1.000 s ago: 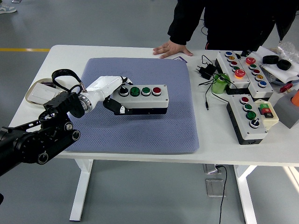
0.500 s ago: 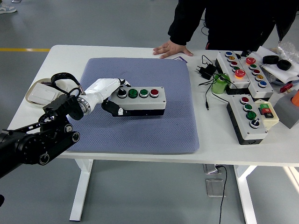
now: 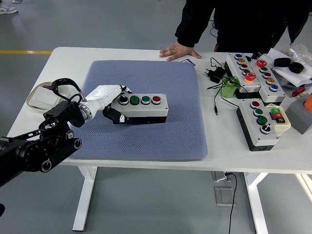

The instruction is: Pick up the button,place it on the desk,press the button,press the button

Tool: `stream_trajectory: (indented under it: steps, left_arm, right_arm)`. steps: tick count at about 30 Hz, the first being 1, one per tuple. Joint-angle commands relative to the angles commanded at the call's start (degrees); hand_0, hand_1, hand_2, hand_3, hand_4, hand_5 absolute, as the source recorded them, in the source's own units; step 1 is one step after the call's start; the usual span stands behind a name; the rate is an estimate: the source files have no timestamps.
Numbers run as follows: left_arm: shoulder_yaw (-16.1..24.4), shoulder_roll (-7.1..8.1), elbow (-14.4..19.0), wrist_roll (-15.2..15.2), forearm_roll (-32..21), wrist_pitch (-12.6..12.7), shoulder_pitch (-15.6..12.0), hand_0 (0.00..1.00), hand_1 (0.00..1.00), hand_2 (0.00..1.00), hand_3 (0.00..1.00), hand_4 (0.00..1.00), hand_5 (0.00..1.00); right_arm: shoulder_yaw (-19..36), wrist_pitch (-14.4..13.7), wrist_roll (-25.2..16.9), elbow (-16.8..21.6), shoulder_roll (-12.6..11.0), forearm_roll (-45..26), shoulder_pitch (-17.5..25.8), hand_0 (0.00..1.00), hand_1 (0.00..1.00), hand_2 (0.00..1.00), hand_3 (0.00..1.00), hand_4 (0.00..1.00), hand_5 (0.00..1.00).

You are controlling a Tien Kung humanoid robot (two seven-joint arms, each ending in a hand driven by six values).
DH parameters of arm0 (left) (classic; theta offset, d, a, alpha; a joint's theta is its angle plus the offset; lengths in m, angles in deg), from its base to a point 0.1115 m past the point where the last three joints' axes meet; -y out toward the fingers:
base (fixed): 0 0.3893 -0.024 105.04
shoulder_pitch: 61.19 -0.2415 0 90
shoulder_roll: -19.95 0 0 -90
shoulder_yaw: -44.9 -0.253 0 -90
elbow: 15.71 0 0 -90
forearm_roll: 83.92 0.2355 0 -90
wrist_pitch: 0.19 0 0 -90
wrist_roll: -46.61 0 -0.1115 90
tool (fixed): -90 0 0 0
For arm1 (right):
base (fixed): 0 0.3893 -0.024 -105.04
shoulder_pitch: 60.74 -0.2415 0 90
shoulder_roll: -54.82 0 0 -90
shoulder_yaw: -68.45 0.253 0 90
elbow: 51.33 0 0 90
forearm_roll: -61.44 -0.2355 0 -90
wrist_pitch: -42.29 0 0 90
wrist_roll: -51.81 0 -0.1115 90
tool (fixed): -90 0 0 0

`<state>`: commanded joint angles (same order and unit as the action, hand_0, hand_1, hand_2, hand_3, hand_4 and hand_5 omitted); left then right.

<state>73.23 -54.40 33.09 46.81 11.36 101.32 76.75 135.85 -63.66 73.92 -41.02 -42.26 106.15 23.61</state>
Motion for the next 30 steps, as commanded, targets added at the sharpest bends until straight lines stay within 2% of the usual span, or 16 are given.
stream_trajectory:
  steps: [9, 10, 15, 16, 21, 22, 23, 27, 28, 30]
  left_arm:
    - [0.2, -0.01, -0.9, 0.8, 0.6, -1.0, 0.1, 0.299, 0.351, 0.388, 0.323, 0.253, 0.002]
    - [0.3, -0.02, -0.9, 0.8, 0.6, -1.1, 0.2, 0.397, 0.457, 0.472, 0.369, 0.326, 0.002]
    - [0.5, 0.11, -0.6, 1.2, 1.2, -1.9, 0.5, 0.397, 0.457, 0.472, 0.369, 0.326, 0.002]
    - [0.5, 0.12, -0.6, 1.2, 1.2, -2.0, 0.5, 0.574, 0.623, 0.613, 0.452, 0.363, 0.002]
    - [1.1, 0.19, -0.4, 1.2, 1.9, -4.9, 0.4, 0.574, 0.623, 0.613, 0.452, 0.363, 0.002]
    - [1.2, 0.18, -0.4, 1.2, 2.0, -5.1, 0.4, 0.574, 0.623, 0.613, 0.452, 0.363, 0.002]
    - [1.3, 0.14, -0.4, 1.1, 2.0, -5.4, 0.4, 0.637, 0.680, 0.677, 0.503, 0.328, 0.002]
    - [1.5, 0.08, -0.4, 1.1, 2.0, -6.0, 0.2, 0.637, 0.680, 0.677, 0.503, 0.328, 0.002]
    - [1.7, 0.07, -0.4, 1.0, 2.1, -6.3, 0.2, 0.727, 0.742, 0.735, 0.571, 0.470, 0.009]
    - [1.7, 0.07, -0.5, 1.0, 2.2, -6.8, 0.1, 0.727, 0.742, 0.735, 0.571, 0.470, 0.009]
  right_arm:
    - [0.0, 0.0, 0.0, 0.0, 0.0, -0.1, -0.1, 0.643, 0.508, 0.548, 0.592, 0.251, 0.355]
    - [0.1, 0.0, 0.0, 0.0, 0.0, -0.1, -0.1, 0.643, 0.509, 0.548, 0.592, 0.251, 0.355]
    - [0.1, 0.0, 0.0, 0.0, 0.0, -0.1, 0.0, 0.643, 0.509, 0.548, 0.592, 0.251, 0.355]
    - [0.1, 0.0, 0.0, 0.0, 0.0, -0.1, 0.0, 0.643, 0.508, 0.548, 0.592, 0.251, 0.355]
    - [0.0, 0.0, 0.0, 0.0, 0.0, -0.2, 0.1, 0.643, 0.508, 0.548, 0.592, 0.251, 0.355]
    - [0.0, 0.0, 0.0, 0.0, 0.0, -0.2, 0.2, 0.643, 0.508, 0.548, 0.592, 0.251, 0.355]
    - [0.0, 0.0, 0.0, 0.0, 0.0, -0.2, 0.2, 0.642, 0.508, 0.548, 0.592, 0.251, 0.355]
    - [0.0, 0.0, 0.0, 0.0, 0.0, -0.2, 0.3, 0.642, 0.508, 0.548, 0.592, 0.251, 0.355]
    - [0.0, 0.0, 0.0, 0.0, 0.0, -0.2, 0.3, 0.642, 0.508, 0.548, 0.592, 0.250, 0.355]
    - [0.0, 0.0, 0.0, 0.0, 0.0, -0.2, 0.3, 0.642, 0.508, 0.548, 0.592, 0.250, 0.355]
